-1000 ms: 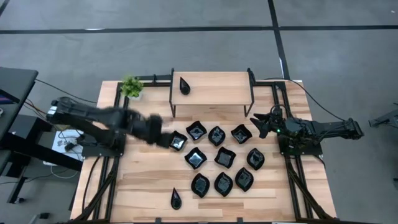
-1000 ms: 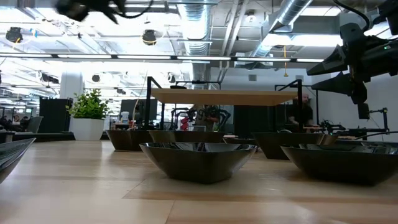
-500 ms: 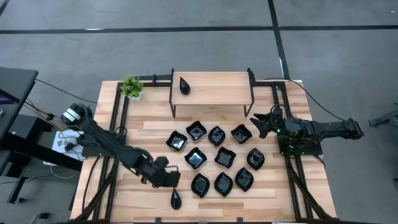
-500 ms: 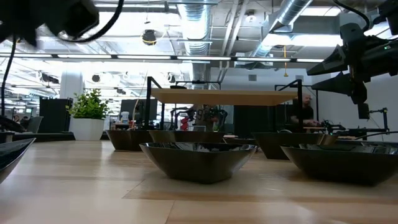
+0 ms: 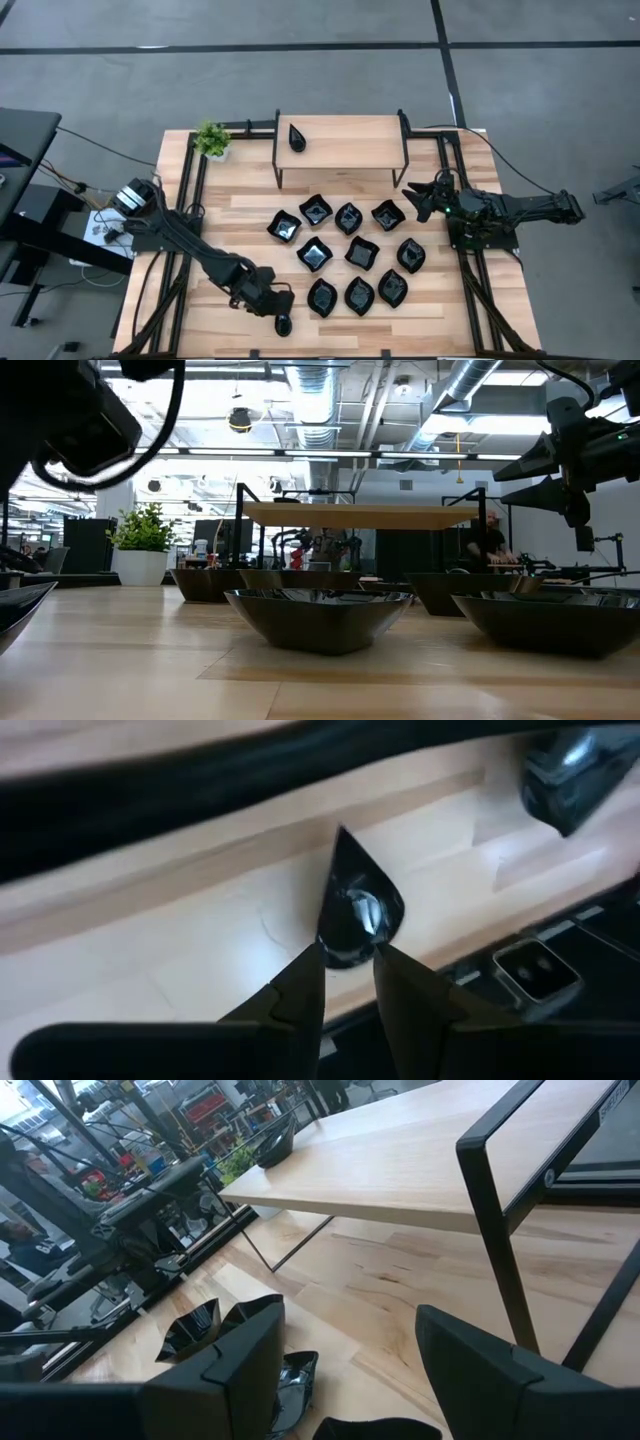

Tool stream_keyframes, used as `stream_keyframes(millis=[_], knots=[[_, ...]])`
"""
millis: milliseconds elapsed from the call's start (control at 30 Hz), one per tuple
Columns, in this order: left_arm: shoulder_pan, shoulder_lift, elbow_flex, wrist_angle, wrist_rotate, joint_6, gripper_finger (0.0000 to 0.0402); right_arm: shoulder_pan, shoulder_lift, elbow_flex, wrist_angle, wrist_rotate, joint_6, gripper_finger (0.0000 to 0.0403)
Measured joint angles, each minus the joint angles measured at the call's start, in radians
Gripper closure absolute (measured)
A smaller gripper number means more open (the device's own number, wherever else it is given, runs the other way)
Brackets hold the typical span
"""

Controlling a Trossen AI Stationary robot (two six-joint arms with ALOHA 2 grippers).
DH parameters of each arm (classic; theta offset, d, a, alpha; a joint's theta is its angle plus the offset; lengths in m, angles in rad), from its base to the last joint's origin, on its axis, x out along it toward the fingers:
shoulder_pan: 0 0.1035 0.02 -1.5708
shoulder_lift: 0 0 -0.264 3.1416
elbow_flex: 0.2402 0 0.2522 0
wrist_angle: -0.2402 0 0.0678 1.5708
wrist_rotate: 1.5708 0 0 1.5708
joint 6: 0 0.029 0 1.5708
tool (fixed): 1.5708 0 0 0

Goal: Pick & Place Mini shaped plates
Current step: Stack the drop shaped plate on top of the drop shaped plates on the shelf

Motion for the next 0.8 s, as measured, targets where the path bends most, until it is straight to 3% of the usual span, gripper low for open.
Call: stream_keyframes(millis=[667,800], knots=[[0.0,0.049,0.0,0.037,-0.031,0.009,0.0311,0.0,0.0,0.0,0.0,0.0,0.0,0.0182],[0.0,0.087,0.0,0.051,0.012,0.011,0.0311,0.0,0.0,0.0,0.0,0.0,0.0,0.0182]])
